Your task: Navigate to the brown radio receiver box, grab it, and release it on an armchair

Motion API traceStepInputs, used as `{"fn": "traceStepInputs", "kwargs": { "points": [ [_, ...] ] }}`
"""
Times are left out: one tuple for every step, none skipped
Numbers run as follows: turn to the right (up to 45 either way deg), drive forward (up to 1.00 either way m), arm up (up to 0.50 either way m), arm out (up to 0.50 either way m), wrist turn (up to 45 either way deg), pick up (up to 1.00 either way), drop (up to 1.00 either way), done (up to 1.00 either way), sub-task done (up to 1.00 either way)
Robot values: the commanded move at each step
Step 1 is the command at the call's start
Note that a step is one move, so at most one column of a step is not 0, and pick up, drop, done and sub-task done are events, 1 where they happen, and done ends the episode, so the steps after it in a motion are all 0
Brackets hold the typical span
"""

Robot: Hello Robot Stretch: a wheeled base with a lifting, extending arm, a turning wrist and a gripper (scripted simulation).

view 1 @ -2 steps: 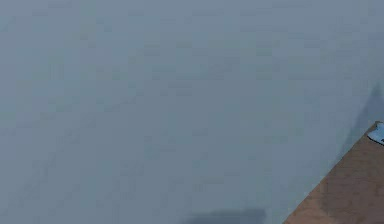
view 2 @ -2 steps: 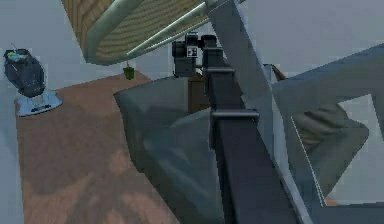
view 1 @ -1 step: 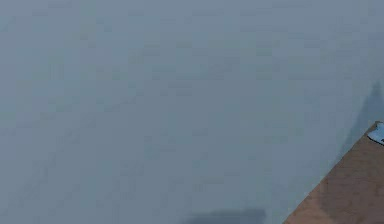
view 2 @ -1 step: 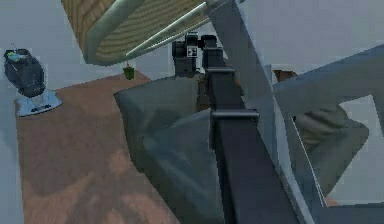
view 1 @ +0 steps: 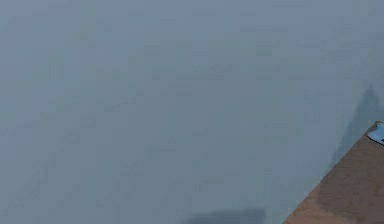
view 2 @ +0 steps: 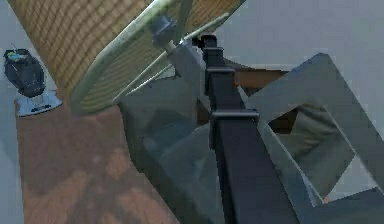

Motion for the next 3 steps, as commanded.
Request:
{"fn": "traceStepInputs", "kwargs": {
  "points": [
    [0.0, 0.0, -0.5, 0.0, 0.0, 0.0, 0.0, 0.0, 0.0],
    [0.0, 0.0, 0.0, 0.0, 0.0, 0.0, 1.0, 0.0, 0.0],
    [0.0, 0.0, 0.0, -0.1, 0.0, 0.0, 0.0, 0.0, 0.0]
  ]
}}
